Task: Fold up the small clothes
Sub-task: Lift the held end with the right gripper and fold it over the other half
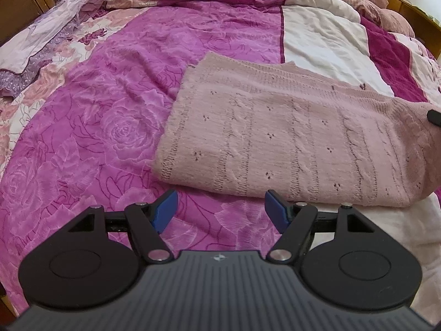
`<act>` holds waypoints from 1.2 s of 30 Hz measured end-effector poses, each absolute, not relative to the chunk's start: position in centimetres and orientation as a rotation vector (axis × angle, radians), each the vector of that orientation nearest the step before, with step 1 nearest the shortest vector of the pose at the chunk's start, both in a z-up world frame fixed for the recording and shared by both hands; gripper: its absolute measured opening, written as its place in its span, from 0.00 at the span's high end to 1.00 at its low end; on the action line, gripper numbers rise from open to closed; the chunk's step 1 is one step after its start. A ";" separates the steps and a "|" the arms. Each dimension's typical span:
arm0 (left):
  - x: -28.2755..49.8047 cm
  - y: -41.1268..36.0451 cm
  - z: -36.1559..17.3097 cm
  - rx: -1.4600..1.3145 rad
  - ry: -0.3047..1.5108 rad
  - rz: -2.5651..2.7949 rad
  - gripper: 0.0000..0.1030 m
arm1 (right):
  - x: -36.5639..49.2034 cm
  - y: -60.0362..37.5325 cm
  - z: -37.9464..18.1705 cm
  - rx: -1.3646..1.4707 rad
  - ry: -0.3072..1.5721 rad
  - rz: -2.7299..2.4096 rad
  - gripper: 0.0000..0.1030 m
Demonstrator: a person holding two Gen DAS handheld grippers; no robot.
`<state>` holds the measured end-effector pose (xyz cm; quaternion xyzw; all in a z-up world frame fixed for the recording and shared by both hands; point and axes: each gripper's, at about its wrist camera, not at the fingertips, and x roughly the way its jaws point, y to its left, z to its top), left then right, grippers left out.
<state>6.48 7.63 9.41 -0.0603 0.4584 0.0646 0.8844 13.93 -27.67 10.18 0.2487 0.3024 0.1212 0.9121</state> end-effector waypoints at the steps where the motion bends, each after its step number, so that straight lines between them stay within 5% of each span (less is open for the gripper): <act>1: 6.5 7.9 9.5 -0.125 0.951 0.135 0.26 | 14.0 -27.4 10.4 0.520 0.621 0.253 0.75; 30: 3.5 17.8 10.5 -0.255 0.869 0.238 0.26 | 16.9 -8.6 14.2 0.442 0.610 0.517 0.78; 36: 2.6 20.0 10.1 -0.293 0.858 0.255 0.26 | 16.9 -2.4 11.1 0.357 0.680 0.573 0.92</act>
